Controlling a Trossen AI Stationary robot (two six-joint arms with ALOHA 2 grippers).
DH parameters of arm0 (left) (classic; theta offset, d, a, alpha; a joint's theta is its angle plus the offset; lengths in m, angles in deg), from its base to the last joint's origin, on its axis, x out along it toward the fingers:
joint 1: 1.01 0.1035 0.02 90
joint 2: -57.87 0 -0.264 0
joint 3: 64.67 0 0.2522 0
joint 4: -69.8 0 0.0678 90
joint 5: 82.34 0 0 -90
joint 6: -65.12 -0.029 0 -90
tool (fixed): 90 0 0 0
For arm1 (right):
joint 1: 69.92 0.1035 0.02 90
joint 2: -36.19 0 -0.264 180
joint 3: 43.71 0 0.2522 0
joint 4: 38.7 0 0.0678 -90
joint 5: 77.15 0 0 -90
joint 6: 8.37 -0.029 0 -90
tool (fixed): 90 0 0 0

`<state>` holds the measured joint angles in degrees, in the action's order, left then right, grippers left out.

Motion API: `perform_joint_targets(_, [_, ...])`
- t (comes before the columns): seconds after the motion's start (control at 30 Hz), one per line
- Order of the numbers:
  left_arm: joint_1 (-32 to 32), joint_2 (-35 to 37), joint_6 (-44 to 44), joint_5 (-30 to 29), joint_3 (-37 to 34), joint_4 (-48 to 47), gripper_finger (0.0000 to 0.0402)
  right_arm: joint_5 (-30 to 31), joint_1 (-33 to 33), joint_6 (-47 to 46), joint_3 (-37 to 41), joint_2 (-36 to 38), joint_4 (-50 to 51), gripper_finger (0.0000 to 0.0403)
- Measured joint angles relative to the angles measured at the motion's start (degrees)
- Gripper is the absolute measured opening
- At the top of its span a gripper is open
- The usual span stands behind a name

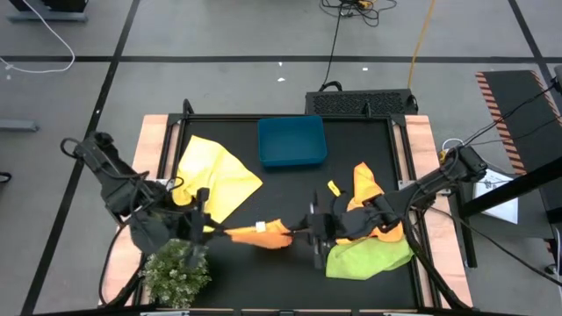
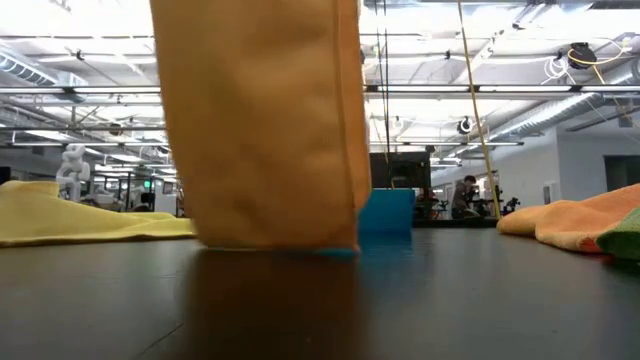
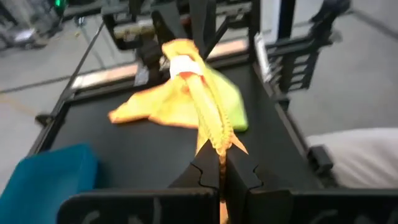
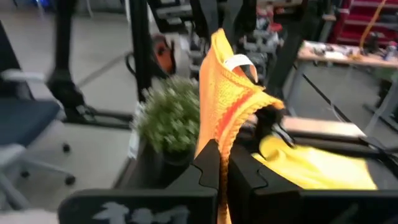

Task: Fold microfiber towels
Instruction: Fold the left orange microfiber towel

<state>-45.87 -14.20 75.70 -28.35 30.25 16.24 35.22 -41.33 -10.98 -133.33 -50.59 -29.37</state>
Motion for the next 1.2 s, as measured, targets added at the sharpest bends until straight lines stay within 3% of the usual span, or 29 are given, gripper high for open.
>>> perform_joint_targets(0.27, [-1.69, -0.03, 0.32, -2.78, 2.56, 0.61, 0.0002, 0.04, 1.25, -4.16, -0.02, 0.24, -4.46, 0.0000])
perform_joint_targets(0.67, [0.92, -2.17, 9.06, -4.81, 2.56, -10.75, 0.0005, -0.02, -4.28, -10.44, 3.69, 0.31, 0.92, 0.0000])
perform_joint_targets(0.93, [8.79, -2.56, 8.66, -10.02, 2.56, -15.89, 0.0003, -0.28, -12.91, -5.10, 6.80, 3.79, 1.34, 0.0000])
perform_joint_targets(1.2, [17.57, -2.45, 1.51, -13.25, 2.58, -15.85, 0.0003, -3.50, -20.68, 1.96, 6.84, 9.74, 1.36, 0.0000])
